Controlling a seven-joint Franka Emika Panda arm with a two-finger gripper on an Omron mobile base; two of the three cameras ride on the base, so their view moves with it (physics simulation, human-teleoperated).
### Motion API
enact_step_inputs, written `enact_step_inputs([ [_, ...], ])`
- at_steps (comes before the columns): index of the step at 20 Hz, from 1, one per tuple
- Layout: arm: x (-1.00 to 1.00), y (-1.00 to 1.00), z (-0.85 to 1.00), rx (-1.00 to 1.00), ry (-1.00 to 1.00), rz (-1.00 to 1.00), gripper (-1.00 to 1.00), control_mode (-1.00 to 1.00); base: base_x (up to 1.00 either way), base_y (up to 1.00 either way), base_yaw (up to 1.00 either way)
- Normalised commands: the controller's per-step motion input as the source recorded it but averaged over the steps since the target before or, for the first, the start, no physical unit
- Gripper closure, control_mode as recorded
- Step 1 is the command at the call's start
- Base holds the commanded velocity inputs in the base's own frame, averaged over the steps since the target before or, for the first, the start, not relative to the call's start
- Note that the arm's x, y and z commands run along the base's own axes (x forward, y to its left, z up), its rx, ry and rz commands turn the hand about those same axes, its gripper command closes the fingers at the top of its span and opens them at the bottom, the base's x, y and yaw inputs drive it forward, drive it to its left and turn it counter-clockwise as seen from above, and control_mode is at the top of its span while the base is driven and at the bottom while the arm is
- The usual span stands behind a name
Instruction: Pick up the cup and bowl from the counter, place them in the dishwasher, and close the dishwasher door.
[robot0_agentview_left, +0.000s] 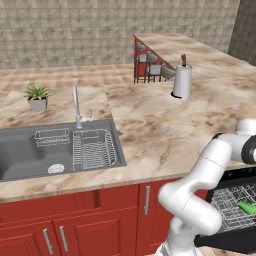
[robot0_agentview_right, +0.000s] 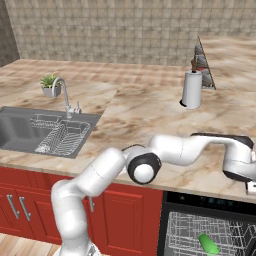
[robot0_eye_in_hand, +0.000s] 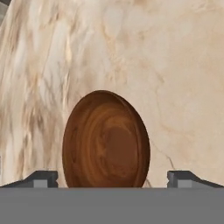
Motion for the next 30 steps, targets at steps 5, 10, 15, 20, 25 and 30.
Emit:
enact_step_inputs([
  [5, 0.25, -0.04, -0.32, 0.05, 0.04, 0.0, 1.0, -1.0, 0.0, 0.0, 0.0],
  [10, -0.01, -0.14, -0.02, 0.05, 0.0, 0.0, 1.0, -1.0, 0.0, 0.0, 0.0],
  [15, -0.01, -0.04, 0.0, 0.06, 0.0, 0.0, 1.0, -1.0, 0.0, 0.0, 0.0],
  [20, -0.33, 0.29, 0.0, 0.0, 0.0, 0.0, 1.0, -1.0, 0.0, 0.0, 0.0],
  [25, -0.49, 0.86, 0.0, -0.01, 0.0, 0.0, 1.0, -1.0, 0.0, 0.0, 0.0],
  [30, -0.43, 0.87, 0.0, -0.06, 0.0, 0.0, 1.0, -1.0, 0.0, 0.0, 0.0],
])
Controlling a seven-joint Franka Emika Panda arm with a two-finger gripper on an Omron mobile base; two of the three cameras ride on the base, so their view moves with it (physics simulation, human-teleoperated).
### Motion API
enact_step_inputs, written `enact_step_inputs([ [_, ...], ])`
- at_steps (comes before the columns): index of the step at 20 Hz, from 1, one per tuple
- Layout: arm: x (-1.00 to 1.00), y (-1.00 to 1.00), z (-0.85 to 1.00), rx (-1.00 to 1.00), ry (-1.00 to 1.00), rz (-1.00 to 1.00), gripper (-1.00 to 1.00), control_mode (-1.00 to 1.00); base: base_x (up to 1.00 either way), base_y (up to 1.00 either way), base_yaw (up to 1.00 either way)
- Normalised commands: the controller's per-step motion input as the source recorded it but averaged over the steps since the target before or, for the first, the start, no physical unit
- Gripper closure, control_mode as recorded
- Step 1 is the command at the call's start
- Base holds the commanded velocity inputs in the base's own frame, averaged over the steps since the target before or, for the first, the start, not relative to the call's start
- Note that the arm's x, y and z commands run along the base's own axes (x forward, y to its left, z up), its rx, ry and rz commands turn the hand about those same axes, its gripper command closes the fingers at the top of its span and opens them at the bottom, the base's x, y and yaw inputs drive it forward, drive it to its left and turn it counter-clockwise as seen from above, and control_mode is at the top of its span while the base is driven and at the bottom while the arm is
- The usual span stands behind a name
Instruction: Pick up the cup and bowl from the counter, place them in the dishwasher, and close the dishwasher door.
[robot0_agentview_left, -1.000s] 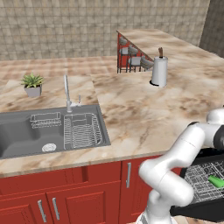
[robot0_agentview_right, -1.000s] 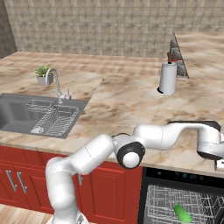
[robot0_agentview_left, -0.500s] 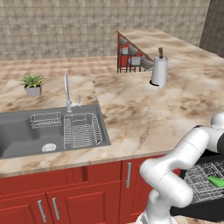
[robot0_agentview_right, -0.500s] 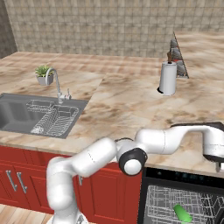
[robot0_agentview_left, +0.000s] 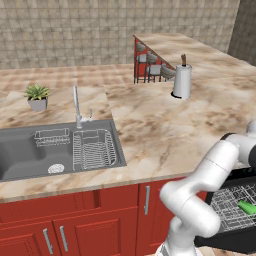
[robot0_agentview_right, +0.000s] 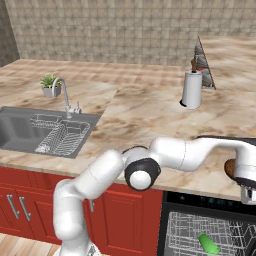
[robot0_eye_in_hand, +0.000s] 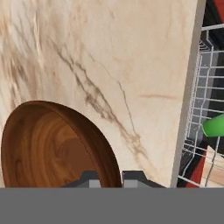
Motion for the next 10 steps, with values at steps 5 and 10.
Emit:
enact_step_inputs([
  [5, -0.56, 0.81, -0.02, -0.07, 0.0, 0.0, 1.0, -1.0, 0.0, 0.0, 0.0],
  [10, -0.62, 0.18, 0.0, -0.05, -0.01, 0.0, 1.0, -1.0, 0.0, 0.0, 0.0],
])
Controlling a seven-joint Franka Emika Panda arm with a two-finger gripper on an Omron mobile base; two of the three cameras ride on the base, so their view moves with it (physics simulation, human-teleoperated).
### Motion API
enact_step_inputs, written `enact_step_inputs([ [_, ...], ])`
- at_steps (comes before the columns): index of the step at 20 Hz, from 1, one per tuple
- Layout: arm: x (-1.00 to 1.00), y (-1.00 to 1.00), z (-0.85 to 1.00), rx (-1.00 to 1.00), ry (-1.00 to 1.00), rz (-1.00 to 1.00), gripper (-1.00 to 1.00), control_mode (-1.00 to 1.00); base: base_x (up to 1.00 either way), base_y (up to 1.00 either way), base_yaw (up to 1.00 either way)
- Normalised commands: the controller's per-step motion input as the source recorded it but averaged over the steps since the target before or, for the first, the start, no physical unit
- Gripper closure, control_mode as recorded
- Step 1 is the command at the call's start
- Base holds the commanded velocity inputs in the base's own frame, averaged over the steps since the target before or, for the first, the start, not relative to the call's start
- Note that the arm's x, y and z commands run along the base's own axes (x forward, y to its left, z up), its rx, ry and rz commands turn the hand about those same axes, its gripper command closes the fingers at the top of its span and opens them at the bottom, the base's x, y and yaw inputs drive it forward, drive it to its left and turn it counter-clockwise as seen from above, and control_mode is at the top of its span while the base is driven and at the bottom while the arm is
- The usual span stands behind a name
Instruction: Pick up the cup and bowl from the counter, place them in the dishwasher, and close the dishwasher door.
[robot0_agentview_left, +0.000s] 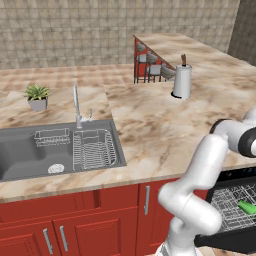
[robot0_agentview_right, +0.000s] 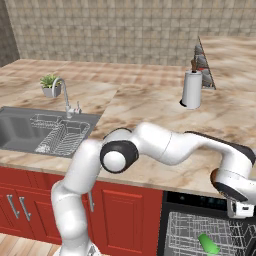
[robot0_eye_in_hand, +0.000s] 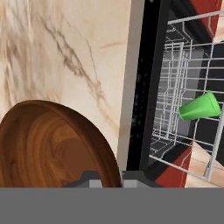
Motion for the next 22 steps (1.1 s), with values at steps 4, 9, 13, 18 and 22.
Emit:
enact_step_inputs([
  [4, -0.54, -0.01, 0.0, -0.05, -0.02, 0.0, 1.0, -1.0, 0.0, 0.0, 0.0],
  [9, -0.41, -0.09, 0.0, -0.01, -0.03, 0.0, 1.0, -1.0, 0.0, 0.0, 0.0],
  [13, -0.35, -0.09, 0.0, 0.0, -0.07, 0.0, 1.0, -1.0, 0.0, 0.0, 0.0],
  [18, -0.31, -0.06, -0.08, 0.02, -0.03, 0.0, 1.0, -1.0, 0.0, 0.0, 0.0],
  [22, -0.08, 0.0, -0.23, 0.0, 0.0, 0.0, 1.0, -1.0, 0.0, 0.0, 0.0],
])
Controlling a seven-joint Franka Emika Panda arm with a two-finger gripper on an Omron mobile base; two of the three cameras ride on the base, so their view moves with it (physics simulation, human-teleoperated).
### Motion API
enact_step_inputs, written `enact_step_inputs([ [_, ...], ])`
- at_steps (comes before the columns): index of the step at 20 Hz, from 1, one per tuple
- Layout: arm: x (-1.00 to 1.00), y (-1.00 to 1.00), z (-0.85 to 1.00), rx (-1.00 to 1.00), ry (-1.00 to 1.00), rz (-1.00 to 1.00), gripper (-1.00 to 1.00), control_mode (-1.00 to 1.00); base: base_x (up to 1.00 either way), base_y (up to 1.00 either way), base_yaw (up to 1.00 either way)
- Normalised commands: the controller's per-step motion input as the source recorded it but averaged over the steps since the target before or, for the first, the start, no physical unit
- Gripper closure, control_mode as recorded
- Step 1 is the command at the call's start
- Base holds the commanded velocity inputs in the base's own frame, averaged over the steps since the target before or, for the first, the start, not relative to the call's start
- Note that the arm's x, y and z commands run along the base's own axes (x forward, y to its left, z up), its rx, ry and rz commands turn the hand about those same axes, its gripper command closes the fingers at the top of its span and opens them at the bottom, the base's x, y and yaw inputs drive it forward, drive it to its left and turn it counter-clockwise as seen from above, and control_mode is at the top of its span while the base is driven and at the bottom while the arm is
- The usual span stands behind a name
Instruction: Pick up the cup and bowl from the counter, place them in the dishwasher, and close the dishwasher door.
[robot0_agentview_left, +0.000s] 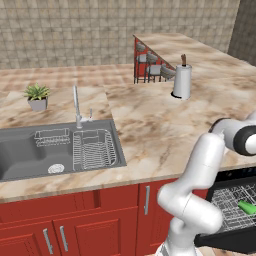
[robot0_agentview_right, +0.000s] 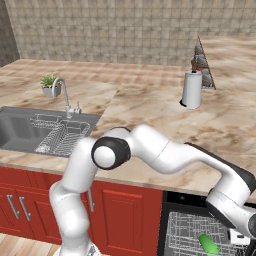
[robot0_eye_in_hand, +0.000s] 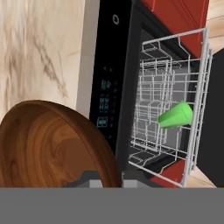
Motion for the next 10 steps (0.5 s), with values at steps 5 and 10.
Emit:
enact_step_inputs([
  [5, 0.0, 0.0, -0.33, 0.0, 0.0, 0.0, 1.0, -1.0, 0.0, 0.0, 0.0],
  [10, -0.01, 0.0, -0.35, 0.0, 0.0, 0.0, 1.0, -1.0, 0.0, 0.0, 0.0],
])
